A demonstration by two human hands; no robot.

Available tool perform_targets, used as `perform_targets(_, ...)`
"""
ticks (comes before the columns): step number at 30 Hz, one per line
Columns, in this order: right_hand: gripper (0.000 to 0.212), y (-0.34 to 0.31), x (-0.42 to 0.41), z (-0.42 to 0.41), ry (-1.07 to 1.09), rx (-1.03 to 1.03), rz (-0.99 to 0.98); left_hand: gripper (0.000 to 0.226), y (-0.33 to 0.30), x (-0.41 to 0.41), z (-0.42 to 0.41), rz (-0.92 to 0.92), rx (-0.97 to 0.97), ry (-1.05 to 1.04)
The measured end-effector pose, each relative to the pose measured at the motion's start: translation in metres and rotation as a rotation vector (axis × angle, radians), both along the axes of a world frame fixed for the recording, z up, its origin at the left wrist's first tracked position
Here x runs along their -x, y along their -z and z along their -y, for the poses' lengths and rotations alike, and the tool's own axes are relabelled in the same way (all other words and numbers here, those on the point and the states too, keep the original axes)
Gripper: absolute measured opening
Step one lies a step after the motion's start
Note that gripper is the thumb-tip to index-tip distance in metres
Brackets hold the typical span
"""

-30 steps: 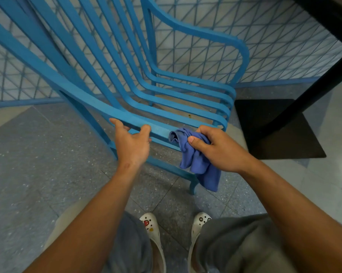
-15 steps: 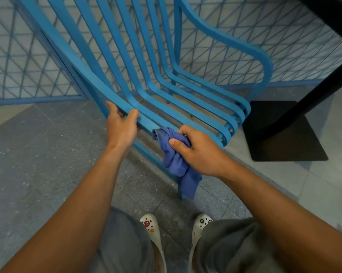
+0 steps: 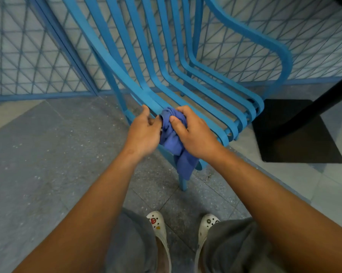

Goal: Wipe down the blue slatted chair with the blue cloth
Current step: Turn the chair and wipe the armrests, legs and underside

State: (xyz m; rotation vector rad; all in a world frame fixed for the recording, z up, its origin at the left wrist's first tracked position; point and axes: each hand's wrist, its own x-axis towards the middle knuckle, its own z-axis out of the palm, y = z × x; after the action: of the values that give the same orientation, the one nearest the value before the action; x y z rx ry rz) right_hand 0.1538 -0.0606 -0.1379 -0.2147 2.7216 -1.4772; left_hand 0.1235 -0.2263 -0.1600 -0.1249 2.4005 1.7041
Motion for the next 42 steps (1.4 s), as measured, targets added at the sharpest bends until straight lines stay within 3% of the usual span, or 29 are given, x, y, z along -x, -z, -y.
perform_targets(2, 0.018, -0.001, 0.000, -0.008, -0.051, 0.015, -0.005, 0.075, 0.002, -0.005, -0.004, 0.045, -0.071, -0.020)
perform_targets(7, 0.015, 0.000, -0.007, -0.041, -0.152, -0.006, 0.078, 0.066, 0.002, -0.007, -0.009, 0.093, -0.322, -0.082)
perform_targets(10, 0.011, -0.003, -0.011, -0.058, -0.222, -0.016, 0.117, 0.056, -0.003, -0.014, -0.019, -0.007, -0.243, -0.098)
perform_targets(14, 0.013, -0.001, -0.010, -0.077, -0.205, -0.086, 0.104, 0.061, -0.004, -0.013, -0.026, -0.011, -0.259, -0.123)
perform_targets(18, 0.021, 0.011, -0.006, -0.093, -0.056, -0.152, 0.072, 0.035, -0.011, -0.006, -0.029, -0.006, -0.293, -0.143)
perform_targets(25, 0.023, 0.013, 0.001, -0.088, 0.100, -0.054, 0.009, 0.028, -0.025, -0.003, -0.028, -0.027, -0.325, -0.140)
perform_targets(30, 0.029, 0.003, -0.001, -0.073, 0.066, 0.097, 0.030, 0.028, -0.029, -0.001, -0.026, -0.037, -0.331, -0.144)
perform_targets(37, 0.011, -0.008, -0.013, -0.055, 0.029, 0.346, 0.032, 0.029, -0.027, 0.005, -0.013, -0.051, -0.312, -0.183)
perform_targets(42, 0.004, -0.003, -0.014, -0.015, -0.056, 0.271, -0.034, 0.029, -0.025, 0.004, -0.006, -0.044, -0.313, -0.132)
